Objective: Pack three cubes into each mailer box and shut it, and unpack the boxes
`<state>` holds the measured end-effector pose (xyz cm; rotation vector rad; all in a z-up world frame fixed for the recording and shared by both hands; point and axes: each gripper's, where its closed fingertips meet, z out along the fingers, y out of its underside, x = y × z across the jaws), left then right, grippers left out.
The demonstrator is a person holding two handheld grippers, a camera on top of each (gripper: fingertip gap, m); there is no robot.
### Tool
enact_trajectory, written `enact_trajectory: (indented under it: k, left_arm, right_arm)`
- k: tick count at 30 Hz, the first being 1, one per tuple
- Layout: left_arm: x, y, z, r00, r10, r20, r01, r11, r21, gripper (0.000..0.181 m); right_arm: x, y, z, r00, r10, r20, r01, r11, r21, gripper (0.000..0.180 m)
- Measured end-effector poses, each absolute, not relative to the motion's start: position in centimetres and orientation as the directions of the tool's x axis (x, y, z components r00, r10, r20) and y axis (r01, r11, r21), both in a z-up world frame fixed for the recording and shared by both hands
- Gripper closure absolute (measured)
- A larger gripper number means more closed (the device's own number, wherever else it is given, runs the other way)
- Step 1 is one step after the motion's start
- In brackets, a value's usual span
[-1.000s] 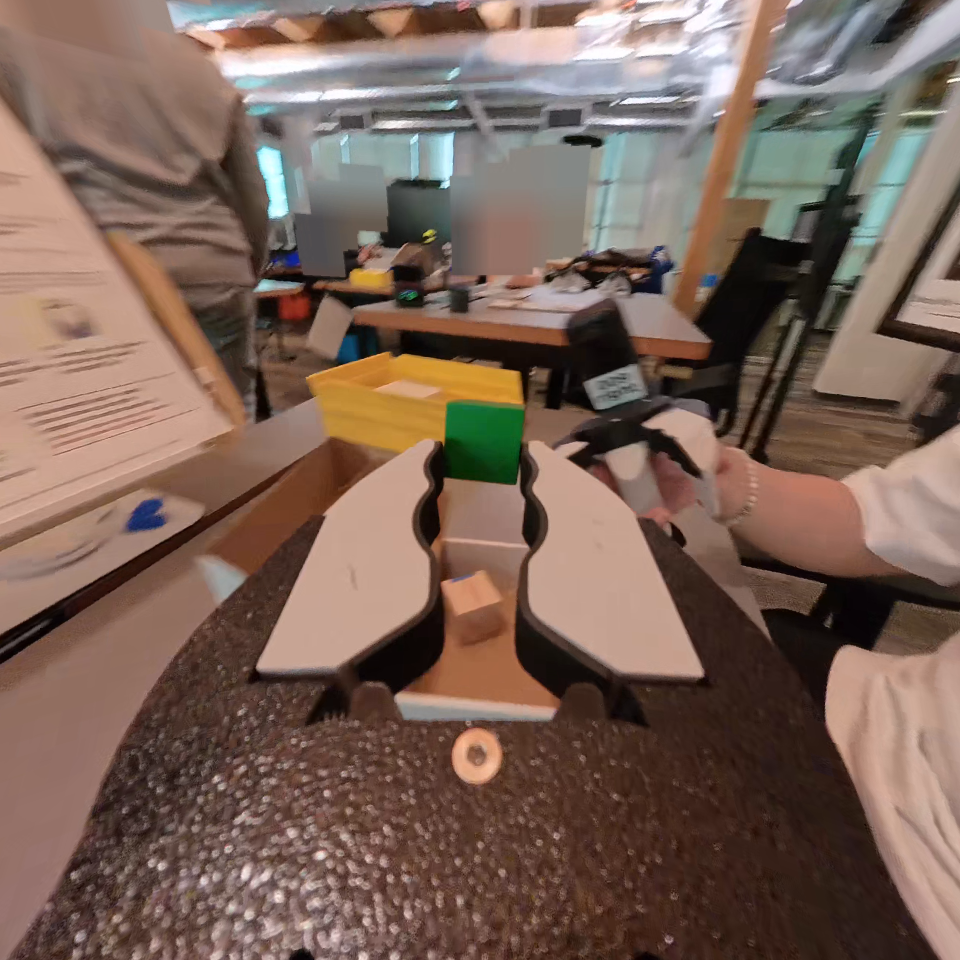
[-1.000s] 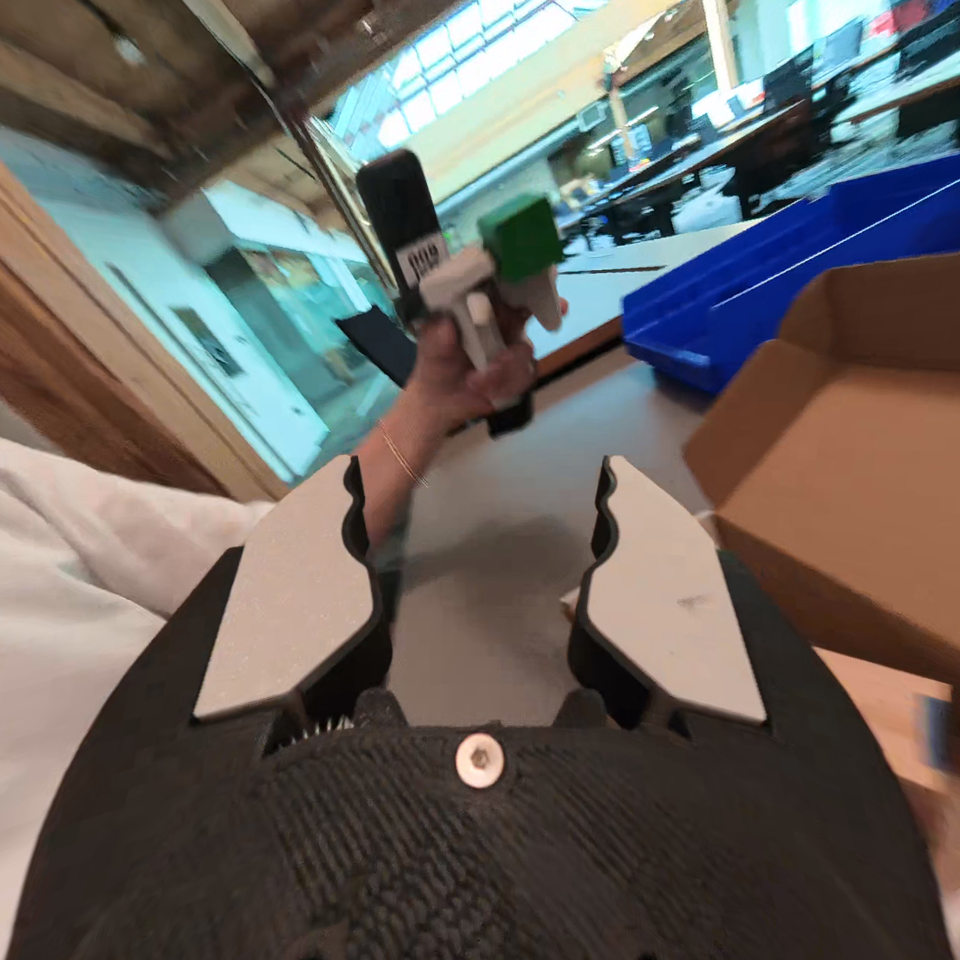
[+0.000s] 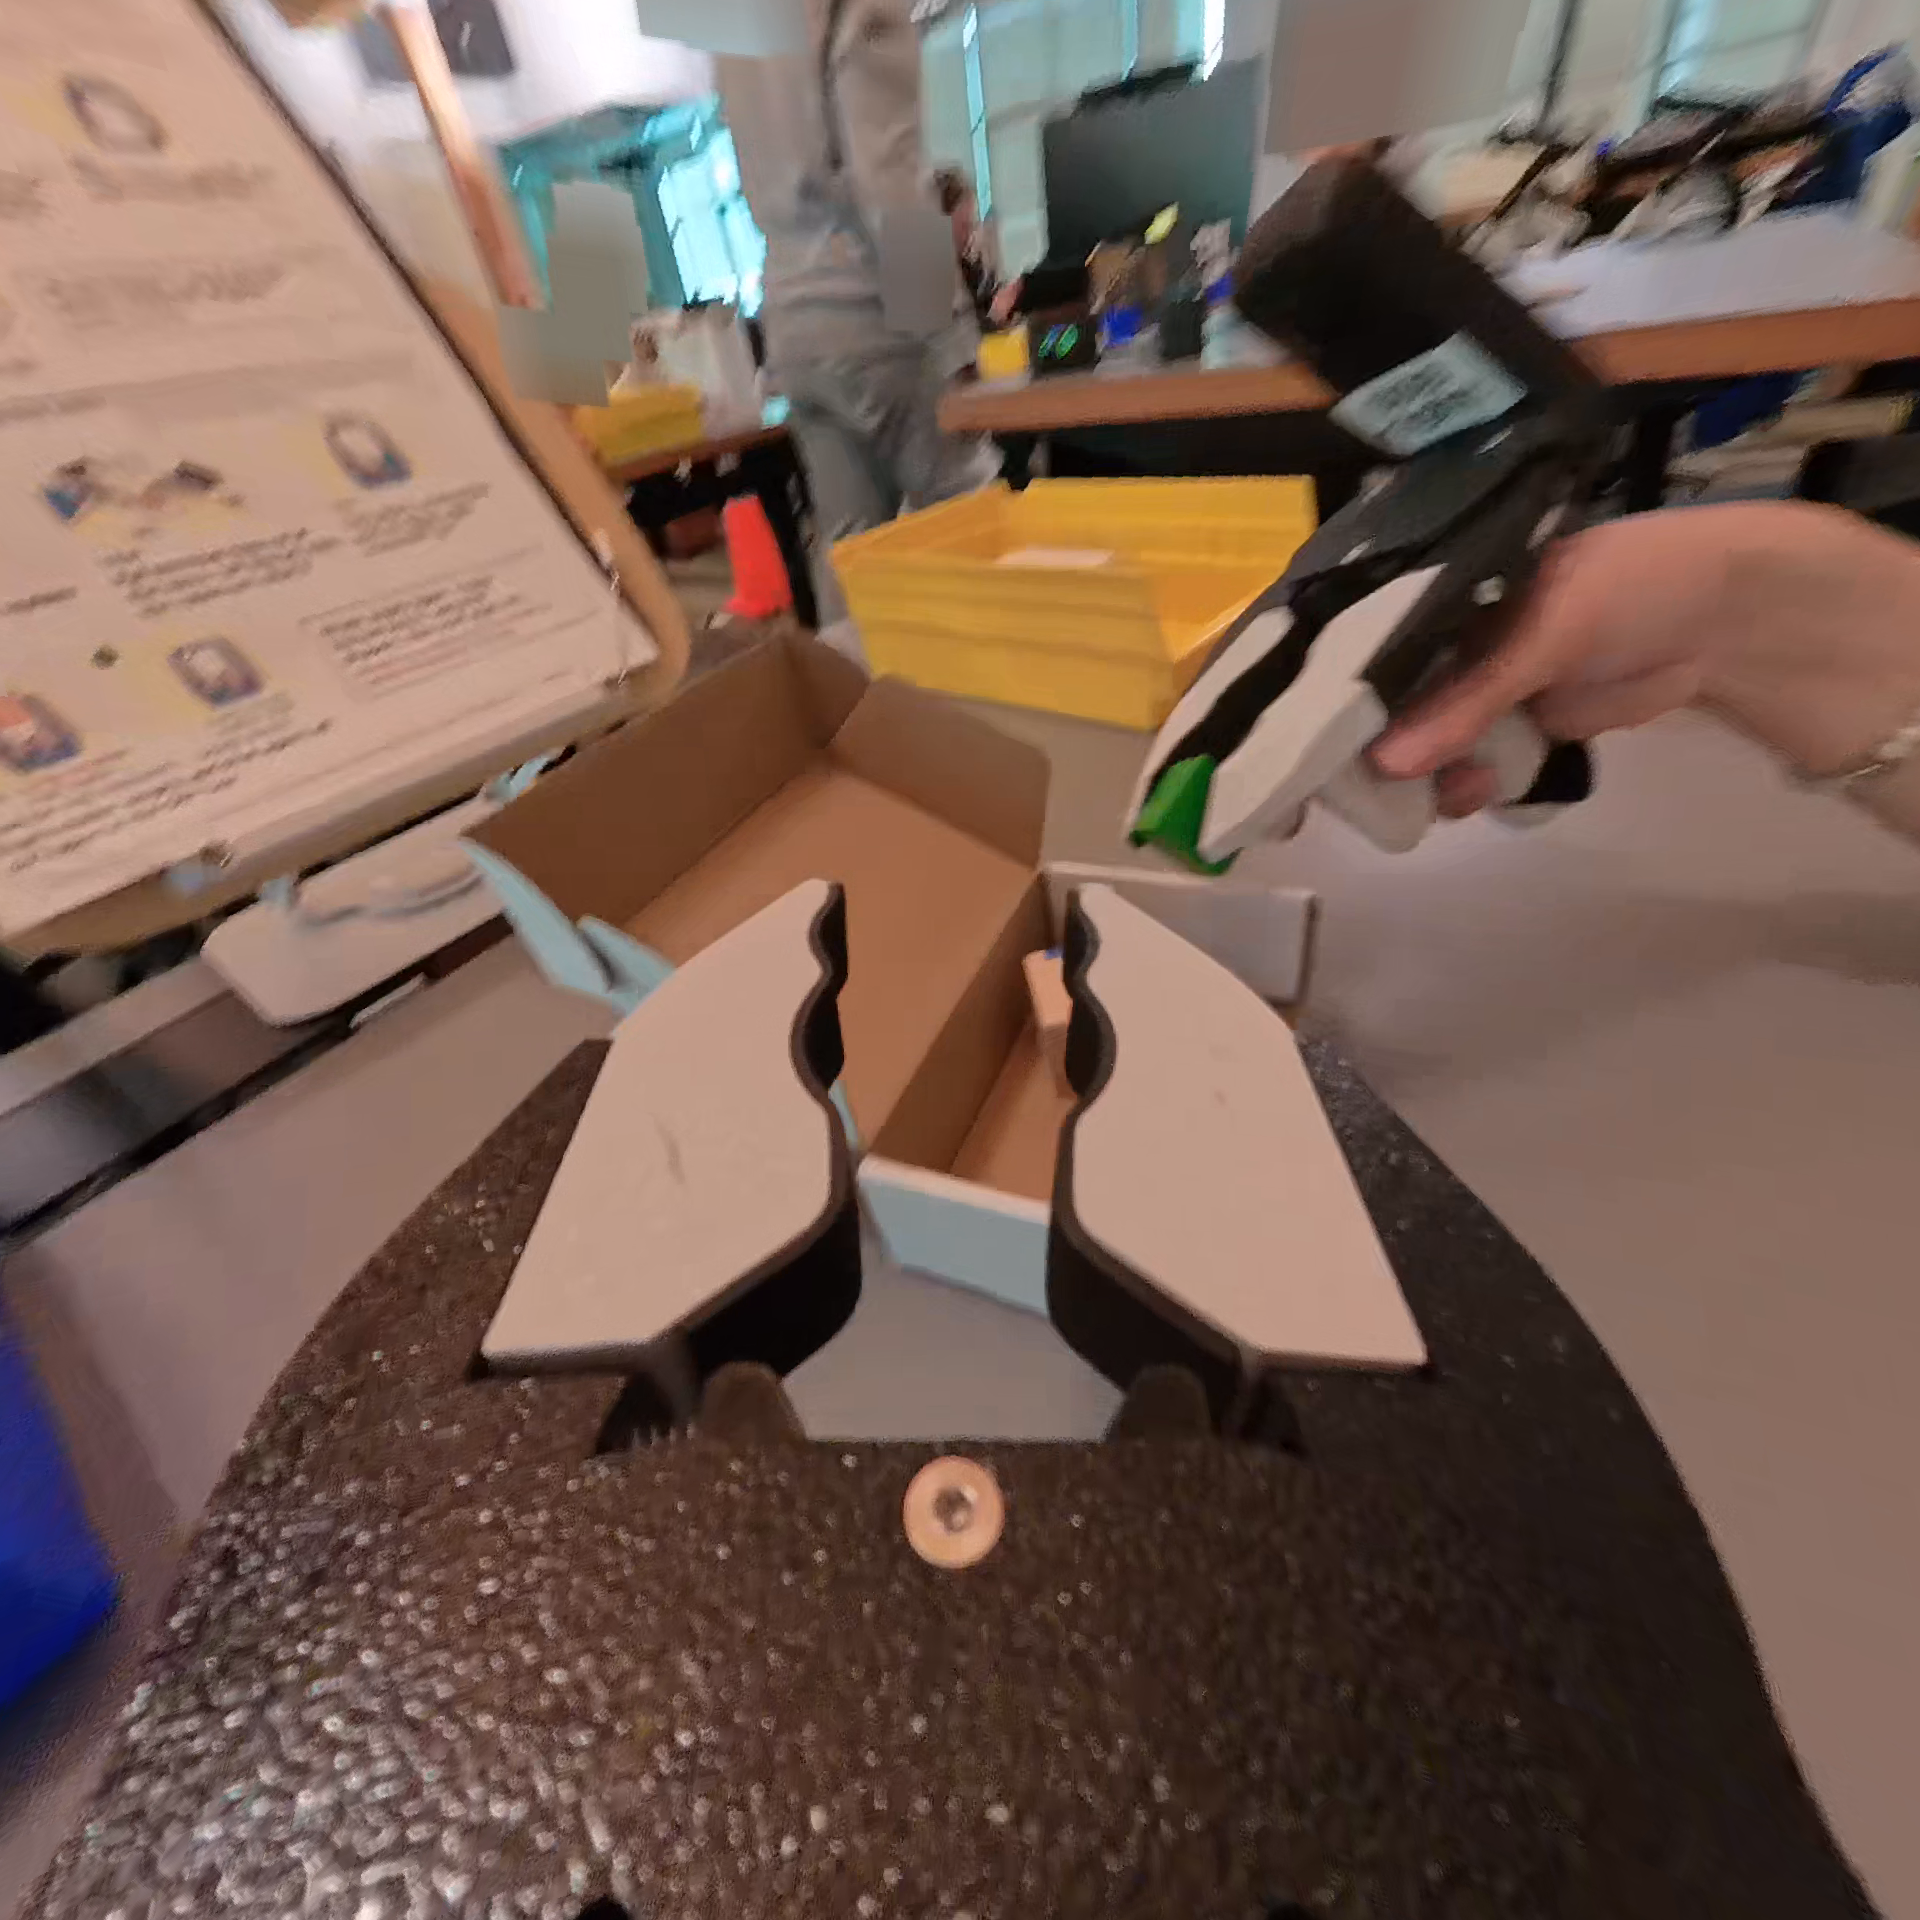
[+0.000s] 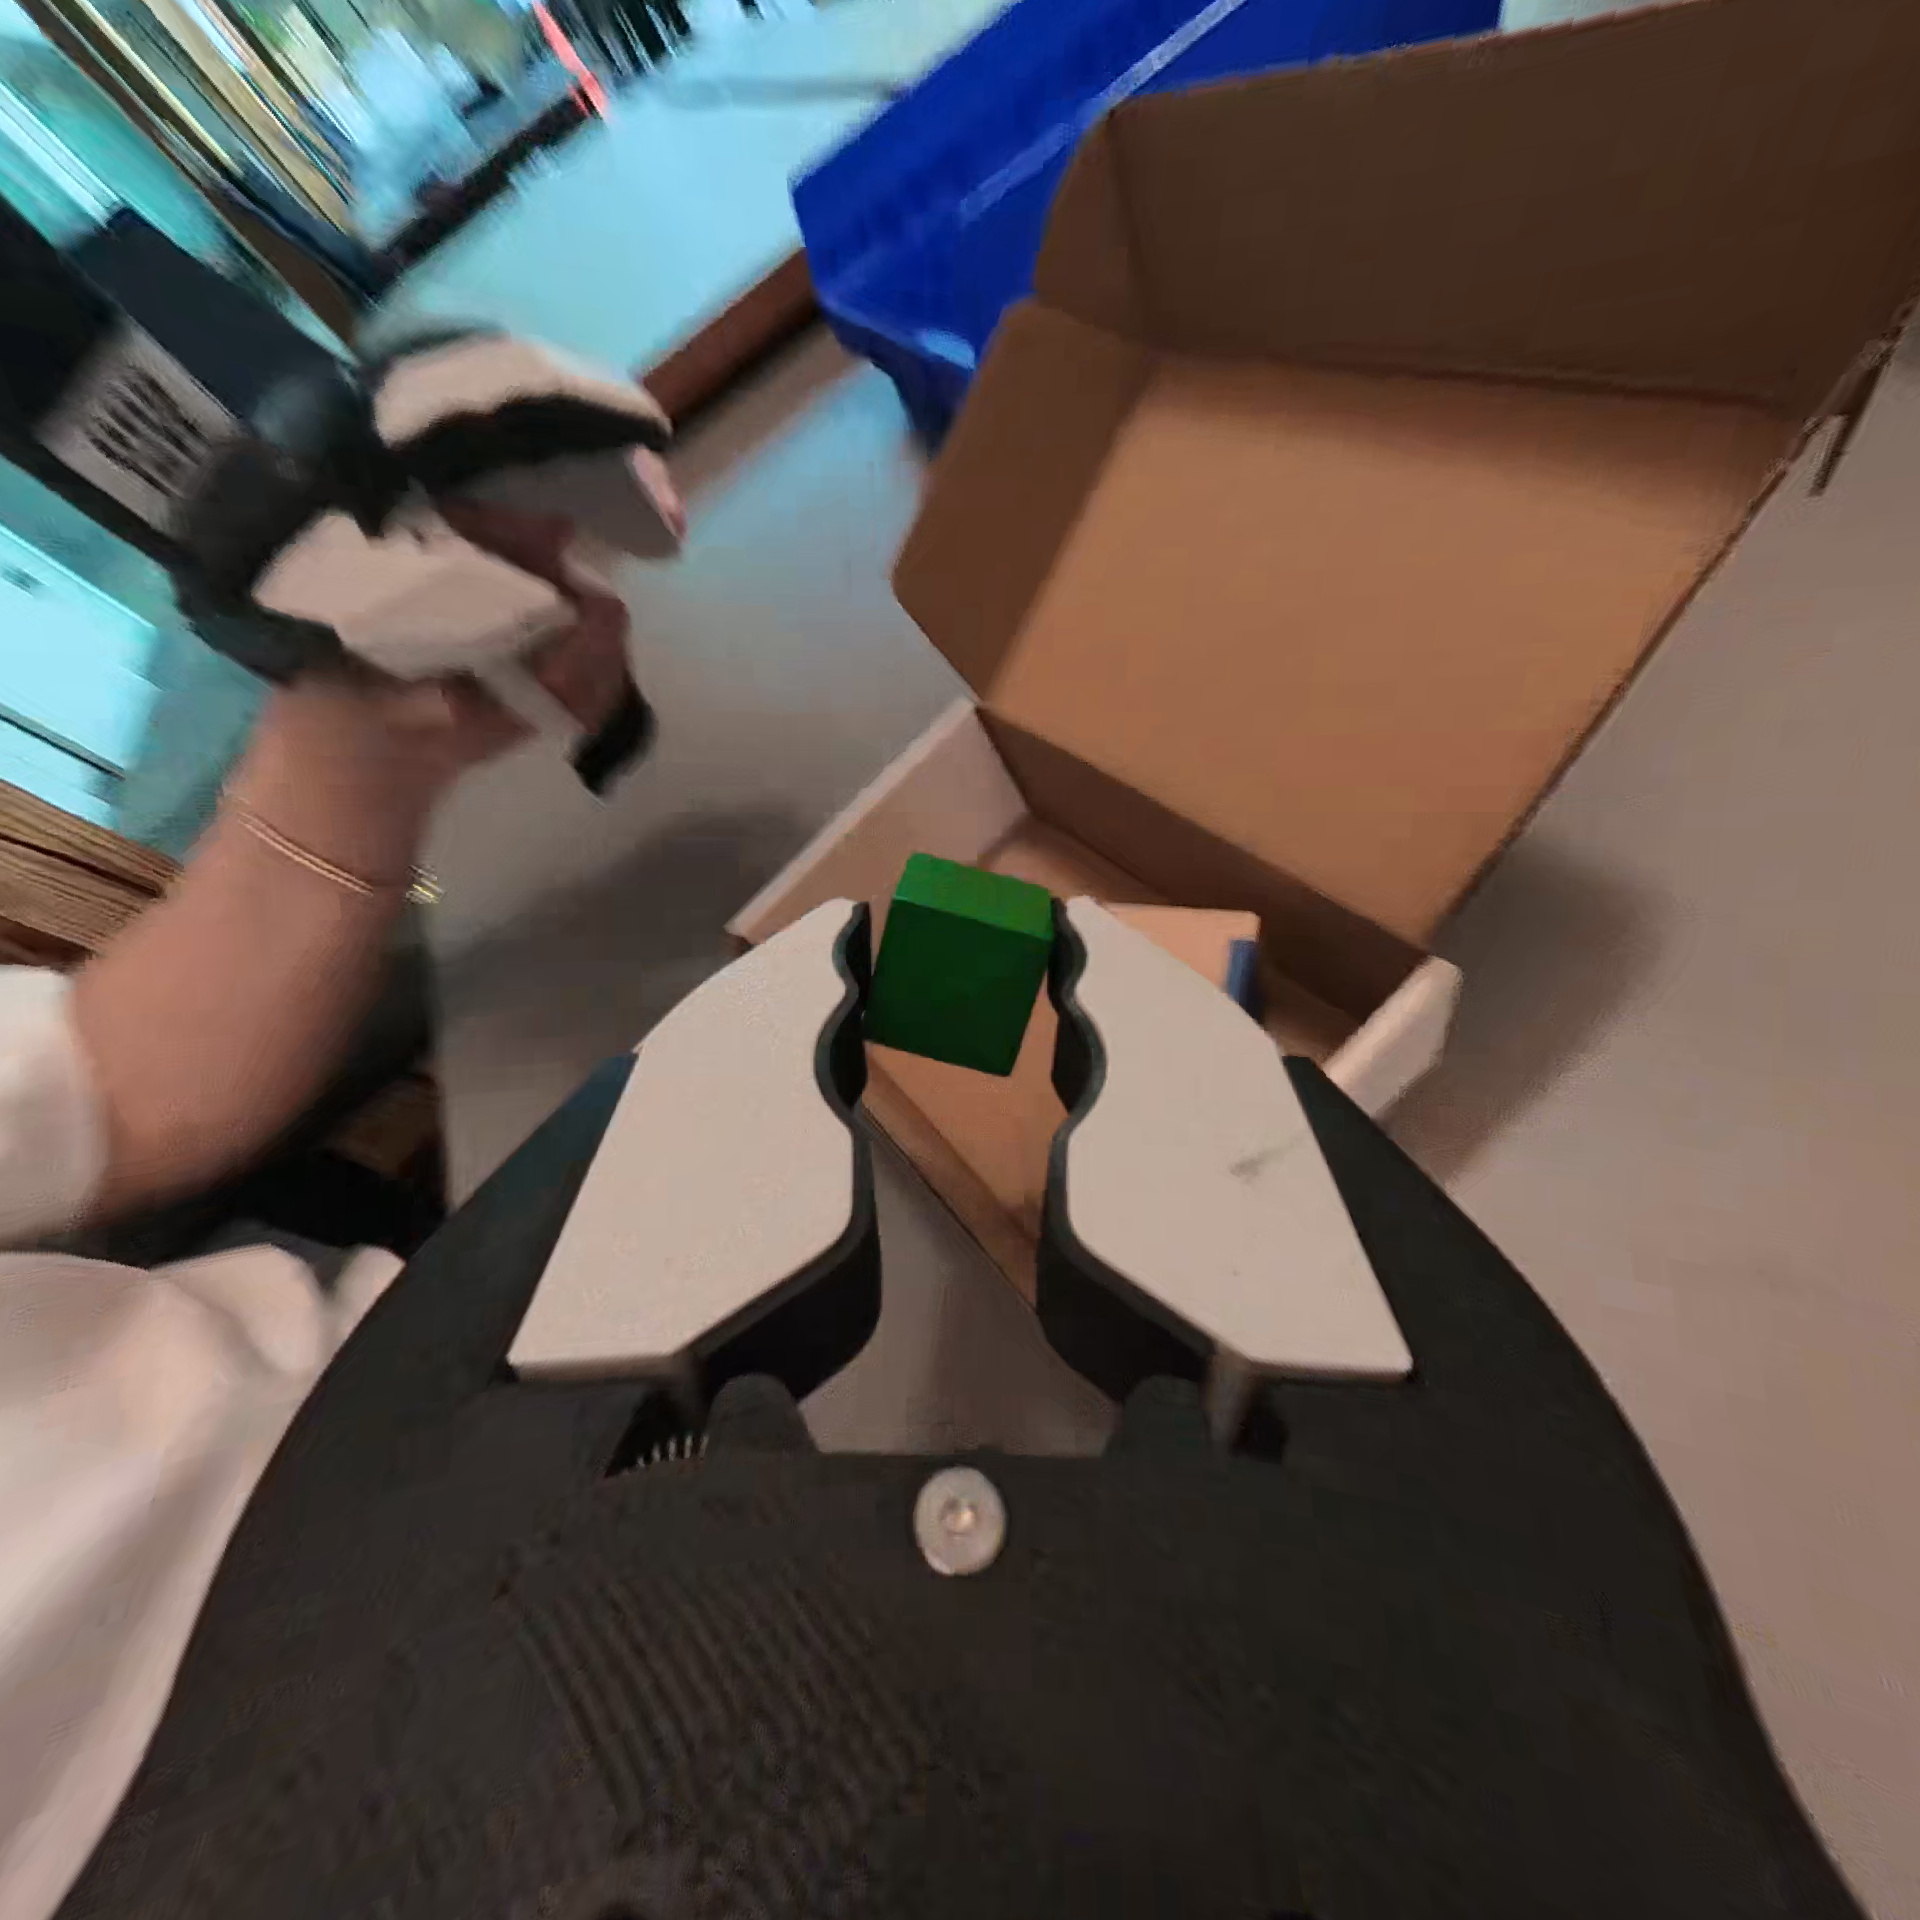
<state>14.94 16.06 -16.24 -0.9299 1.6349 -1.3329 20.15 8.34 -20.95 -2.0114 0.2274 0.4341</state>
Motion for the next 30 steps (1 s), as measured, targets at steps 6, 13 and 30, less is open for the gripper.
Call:
enact_trajectory:
  k: [6, 13, 30]
  left_arm:
    - [15.8, 16.7, -19.0, -0.379, -0.915, -0.14, -0.181, 0.221, -0.958, 0.145]
    - [15.8, 17.8, -19.2, -0.345, -0.931, -0.122, -0.211, 0.203, -0.956, 0.146]
    - [22.2, 48.1, -21.4, 0.118, -0.982, -0.15, -0.799, -0.004, -0.602, 0.141]
  right_arm:
    - [20.1, 7.9, -24.8, 0.984, -0.008, -0.179, -0.142, -0.646, -0.75, 0.147]
    - [20.5, 7.5, -23.9, 0.998, -0.012, -0.059, -0.053, -0.638, -0.768, 0.136]
    - [21.4, 6.8, -20.2, 0.977, 0.048, 0.206, 0.199, -0.549, -0.812, 0.129]
